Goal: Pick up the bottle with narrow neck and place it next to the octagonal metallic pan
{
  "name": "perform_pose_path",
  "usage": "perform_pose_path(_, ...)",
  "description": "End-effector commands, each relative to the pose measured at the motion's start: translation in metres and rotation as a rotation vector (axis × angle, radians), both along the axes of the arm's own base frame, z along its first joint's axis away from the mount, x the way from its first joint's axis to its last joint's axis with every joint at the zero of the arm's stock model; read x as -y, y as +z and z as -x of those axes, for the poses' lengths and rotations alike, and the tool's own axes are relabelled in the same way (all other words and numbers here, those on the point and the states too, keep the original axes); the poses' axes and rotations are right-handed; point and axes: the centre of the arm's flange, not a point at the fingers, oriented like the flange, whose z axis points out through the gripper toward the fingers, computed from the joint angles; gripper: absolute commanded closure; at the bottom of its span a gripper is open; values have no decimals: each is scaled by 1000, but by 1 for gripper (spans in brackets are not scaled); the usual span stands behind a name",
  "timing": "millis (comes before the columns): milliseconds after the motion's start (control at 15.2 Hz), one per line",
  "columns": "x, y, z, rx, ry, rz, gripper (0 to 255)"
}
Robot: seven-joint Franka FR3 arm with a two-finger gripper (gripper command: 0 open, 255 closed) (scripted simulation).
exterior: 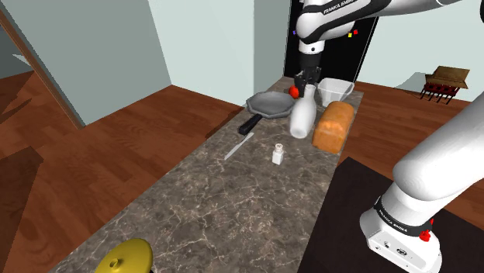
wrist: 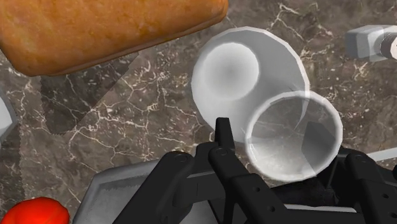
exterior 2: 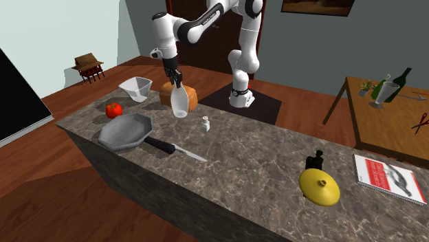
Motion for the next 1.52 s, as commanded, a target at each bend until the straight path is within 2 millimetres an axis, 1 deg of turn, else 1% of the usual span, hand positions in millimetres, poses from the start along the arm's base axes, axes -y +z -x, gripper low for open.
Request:
perform_pose_path(0, -1, -10, 0, 1, 0, 0, 255)
perform_pose_path(264, -1, -28, 0, 1, 0, 0, 255)
perform_pose_path(726, -1, -28, 0, 1, 0, 0, 255)
perform_pose_path(792, -1, -28, 0, 1, 0, 0, 0)
perform_pose_path(1122, -1, -28, 0, 1, 0, 0, 0)
perform_pose_path(1320, -1, 11, -3, 1, 0, 0, 0)
perform_pose_path(1386, -1, 22, -4, 1, 0, 0, 0)
perform_pose_path(1452, -1, 22, -4, 1, 0, 0, 0)
